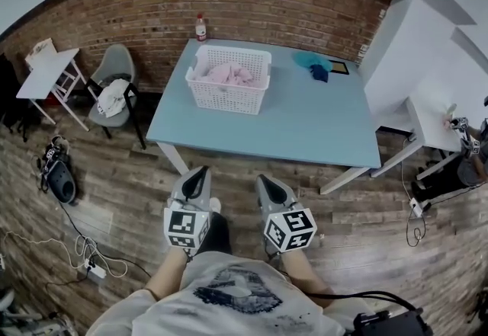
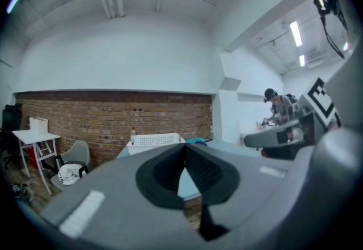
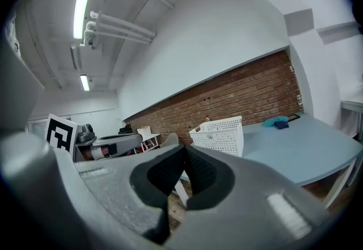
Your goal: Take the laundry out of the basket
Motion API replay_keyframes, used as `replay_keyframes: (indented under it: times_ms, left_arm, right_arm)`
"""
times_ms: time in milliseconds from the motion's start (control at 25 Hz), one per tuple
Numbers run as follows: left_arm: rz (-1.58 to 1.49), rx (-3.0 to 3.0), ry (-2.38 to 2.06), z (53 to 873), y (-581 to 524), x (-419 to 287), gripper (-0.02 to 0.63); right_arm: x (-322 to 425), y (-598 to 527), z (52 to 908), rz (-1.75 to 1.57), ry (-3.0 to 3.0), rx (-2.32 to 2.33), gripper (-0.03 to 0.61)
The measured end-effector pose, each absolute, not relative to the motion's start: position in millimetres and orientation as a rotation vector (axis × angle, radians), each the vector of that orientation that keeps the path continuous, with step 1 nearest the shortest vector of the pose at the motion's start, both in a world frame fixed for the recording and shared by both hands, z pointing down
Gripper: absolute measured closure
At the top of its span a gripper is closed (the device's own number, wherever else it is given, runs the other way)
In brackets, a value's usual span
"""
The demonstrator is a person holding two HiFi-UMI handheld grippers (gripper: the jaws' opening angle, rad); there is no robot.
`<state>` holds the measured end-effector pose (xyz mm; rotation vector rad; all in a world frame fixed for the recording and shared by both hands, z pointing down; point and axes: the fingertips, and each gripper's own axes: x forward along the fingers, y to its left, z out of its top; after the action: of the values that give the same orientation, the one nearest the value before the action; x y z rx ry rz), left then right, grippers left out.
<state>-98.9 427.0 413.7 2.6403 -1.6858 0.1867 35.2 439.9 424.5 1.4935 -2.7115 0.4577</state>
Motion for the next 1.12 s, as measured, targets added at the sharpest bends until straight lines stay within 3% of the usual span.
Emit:
replay_keyframes:
  times_ms: [640, 1120]
  left_arm:
    - [0.237, 2.677, -1.565, 419.0, 125.4, -182.0, 0.621]
    - [0.246, 2.697, -1.476, 423.8, -7.2, -202.6, 0.621]
  right_arm:
    - [-48.7, 144.7, 426.4, 0.502, -2.627, 1.605, 0.581]
    - [-64.0, 28.9, 429.3, 0.541, -2.526, 1.674, 0.581]
